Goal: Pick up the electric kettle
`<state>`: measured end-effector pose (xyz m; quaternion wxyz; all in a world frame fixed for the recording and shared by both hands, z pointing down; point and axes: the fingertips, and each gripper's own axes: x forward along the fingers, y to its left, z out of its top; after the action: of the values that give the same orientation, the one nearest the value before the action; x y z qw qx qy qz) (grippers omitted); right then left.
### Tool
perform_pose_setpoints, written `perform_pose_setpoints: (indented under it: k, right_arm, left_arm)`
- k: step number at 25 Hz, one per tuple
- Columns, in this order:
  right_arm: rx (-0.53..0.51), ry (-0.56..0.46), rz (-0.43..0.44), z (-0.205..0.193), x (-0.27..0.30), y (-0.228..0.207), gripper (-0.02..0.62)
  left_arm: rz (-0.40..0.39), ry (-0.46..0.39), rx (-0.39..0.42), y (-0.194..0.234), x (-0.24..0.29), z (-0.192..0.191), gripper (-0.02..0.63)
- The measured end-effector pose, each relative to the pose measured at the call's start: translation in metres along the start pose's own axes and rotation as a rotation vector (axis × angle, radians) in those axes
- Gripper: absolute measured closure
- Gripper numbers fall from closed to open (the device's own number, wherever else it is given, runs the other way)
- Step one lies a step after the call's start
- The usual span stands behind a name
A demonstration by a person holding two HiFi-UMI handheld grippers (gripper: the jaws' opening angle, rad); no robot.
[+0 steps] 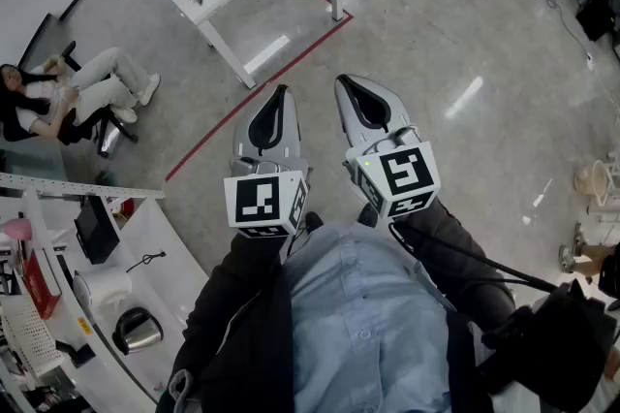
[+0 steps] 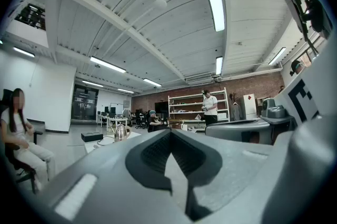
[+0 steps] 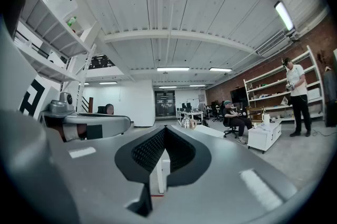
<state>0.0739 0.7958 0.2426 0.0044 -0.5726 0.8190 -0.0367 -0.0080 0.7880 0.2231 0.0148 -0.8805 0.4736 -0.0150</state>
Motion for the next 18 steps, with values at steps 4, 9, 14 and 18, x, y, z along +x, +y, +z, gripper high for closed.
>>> perform_pose_setpoints:
  k: [4, 9, 14, 18]
  right_arm:
    - [0.011, 0.007, -0.007, -0.005, -0.007, -0.018, 0.572]
    - [0.03, 0.011, -0.011, -0.013, -0.018, -0.038, 0.572]
    - [0.051, 0.043, 0.026, -0.024, -0.022, -0.054, 0.57]
    - [0.07, 0.065, 0.061, -0.033, -0.027, -0.064, 0.569]
  left_arm:
    - [-0.002, 0.013, -0.005, -0.016, 0.009, -0.006, 0.606]
    - [-0.011, 0.034, -0.009, -0.041, 0.02, -0.013, 0.606]
    - [-0.001, 0.052, -0.006, -0.061, 0.033, -0.016, 0.606]
    - [0.012, 0.067, 0.005, -0.074, 0.039, -0.021, 0.606]
